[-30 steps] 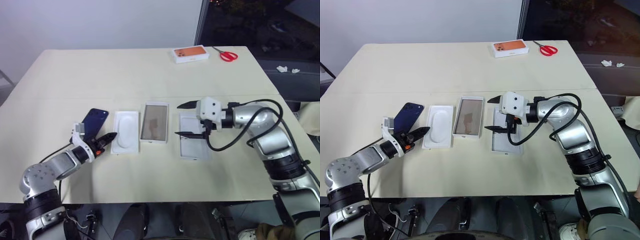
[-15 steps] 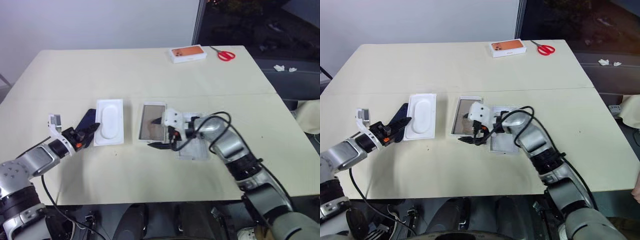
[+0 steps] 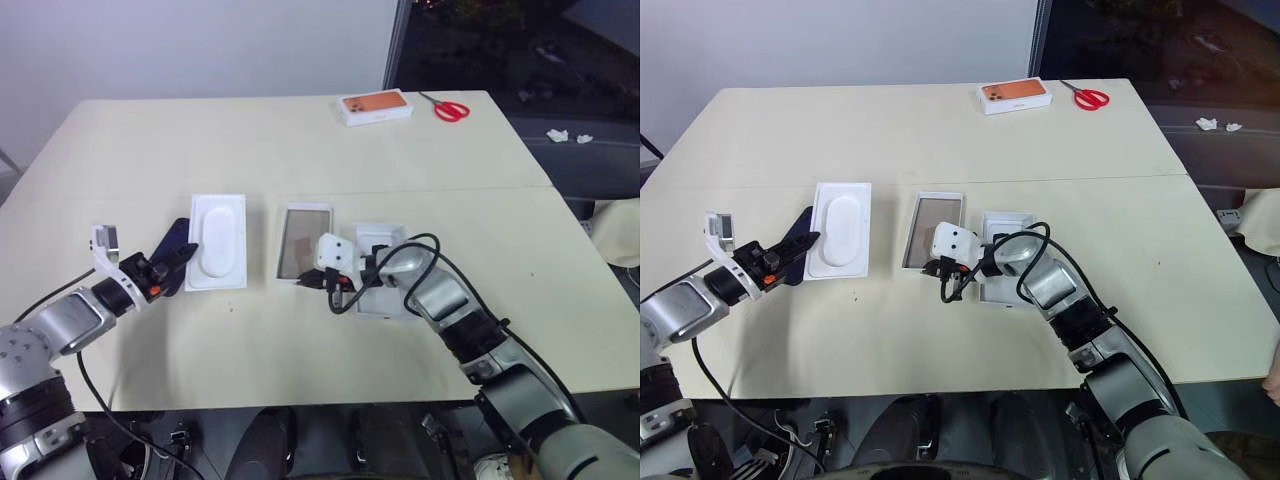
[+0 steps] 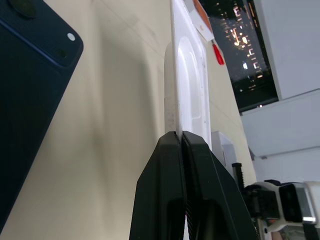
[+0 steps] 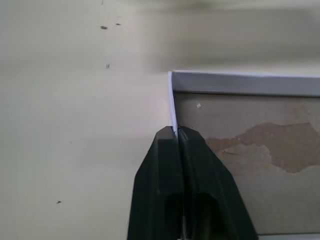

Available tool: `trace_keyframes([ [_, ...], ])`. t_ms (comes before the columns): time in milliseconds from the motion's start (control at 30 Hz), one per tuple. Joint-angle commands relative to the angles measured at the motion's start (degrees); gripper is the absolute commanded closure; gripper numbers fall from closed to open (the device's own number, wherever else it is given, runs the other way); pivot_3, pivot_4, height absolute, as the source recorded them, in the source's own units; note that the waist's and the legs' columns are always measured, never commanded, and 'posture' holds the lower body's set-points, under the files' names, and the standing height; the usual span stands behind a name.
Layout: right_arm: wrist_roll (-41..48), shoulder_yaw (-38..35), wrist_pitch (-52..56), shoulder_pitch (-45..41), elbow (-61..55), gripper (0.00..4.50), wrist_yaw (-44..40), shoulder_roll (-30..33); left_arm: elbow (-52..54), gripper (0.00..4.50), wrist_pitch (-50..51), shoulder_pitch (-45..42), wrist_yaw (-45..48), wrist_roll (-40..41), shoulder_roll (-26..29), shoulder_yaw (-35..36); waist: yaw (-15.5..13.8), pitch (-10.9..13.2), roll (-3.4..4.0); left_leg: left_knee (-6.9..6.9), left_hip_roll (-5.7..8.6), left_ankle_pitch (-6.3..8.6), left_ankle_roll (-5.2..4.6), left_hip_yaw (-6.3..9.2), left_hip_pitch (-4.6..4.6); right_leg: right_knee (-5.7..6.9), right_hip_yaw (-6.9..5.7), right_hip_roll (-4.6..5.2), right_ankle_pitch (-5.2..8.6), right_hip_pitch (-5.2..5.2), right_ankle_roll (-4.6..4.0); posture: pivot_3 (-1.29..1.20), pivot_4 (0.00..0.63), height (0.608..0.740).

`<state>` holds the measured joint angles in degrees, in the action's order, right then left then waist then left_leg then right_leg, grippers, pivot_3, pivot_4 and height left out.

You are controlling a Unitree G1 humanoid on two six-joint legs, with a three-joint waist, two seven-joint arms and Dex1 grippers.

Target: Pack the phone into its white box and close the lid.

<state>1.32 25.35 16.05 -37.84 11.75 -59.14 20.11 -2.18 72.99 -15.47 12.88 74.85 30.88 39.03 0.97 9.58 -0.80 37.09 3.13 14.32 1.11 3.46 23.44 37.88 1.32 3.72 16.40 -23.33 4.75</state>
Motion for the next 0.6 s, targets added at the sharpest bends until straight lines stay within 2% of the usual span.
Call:
trace_keyframes([
  [33,-0.29,-0.15,-1.92,1.30,-0.56,4.46,-0.96,0.79,1.24,4.50,-0.34,-0.02,-0.78,2.29,0.53,0.10,-0.02,0.00,0.00,0.00,0.00,0.00,0.00,0.00,0.00,0.00,0.00,0.00,0.00,0.00,0.00,0.00,0.150,0.740],
  [167,1.09,-0.56,-2.38,2.46,-3.49,4.46,-2.66,1.44,1.49,4.50,-0.43,-0.60,-2.28,4.15,0.28,-0.01,-0.08,0.00,-0.01,0.00,0.00,0.00,0.00,0.00,0.00,0.00,0.00,0.00,0.00,0.01,0.00,0.00,0.150,0.740],
  [300,5.57,-0.13,-0.69,5.02,-11.24,4.46,-9.63,4.04,1.26,4.50,-0.80,-3.35,-5.60,7.87,0.03,-0.59,-0.29,0.02,-0.05,0.01,0.00,0.02,-0.04,0.02,0.00,-0.02,-0.02,0.01,0.00,0.04,0.00,0.00,0.150,0.740],
  [500,6.78,-0.82,3.58,4.46,-10.96,4.46,-8.49,1.86,2.74,4.50,-1.46,-4.87,-9.37,10.65,-0.02,-3.68,0.11,0.02,-0.06,-0.03,-0.03,0.07,-0.11,0.02,-0.02,0.02,0.00,-0.02,0.00,-0.02,0.00,0.00,0.150,0.740],
  [533,6.90,-0.79,3.67,4.40,-10.80,3.89,-8.50,1.64,2.87,4.50,-1.56,-4.82,-10.12,11.60,-0.35,-4.18,0.10,0.02,-0.06,-0.03,-0.03,0.01,-0.01,0.02,-0.02,0.02,0.01,-0.03,0.00,-0.03,0.00,0.00,0.150,0.740],
  [600,7.09,-1.22,4.06,4.06,-10.66,3.07,-7.58,0.88,3.82,4.50,-2.06,-4.47,-10.87,12.28,-0.83,-5.43,-0.04,0.02,-0.07,-0.03,-0.03,0.00,0.00,0.02,-0.02,0.02,0.01,-0.03,0.00,-0.02,0.00,0.00,0.150,0.740],
])
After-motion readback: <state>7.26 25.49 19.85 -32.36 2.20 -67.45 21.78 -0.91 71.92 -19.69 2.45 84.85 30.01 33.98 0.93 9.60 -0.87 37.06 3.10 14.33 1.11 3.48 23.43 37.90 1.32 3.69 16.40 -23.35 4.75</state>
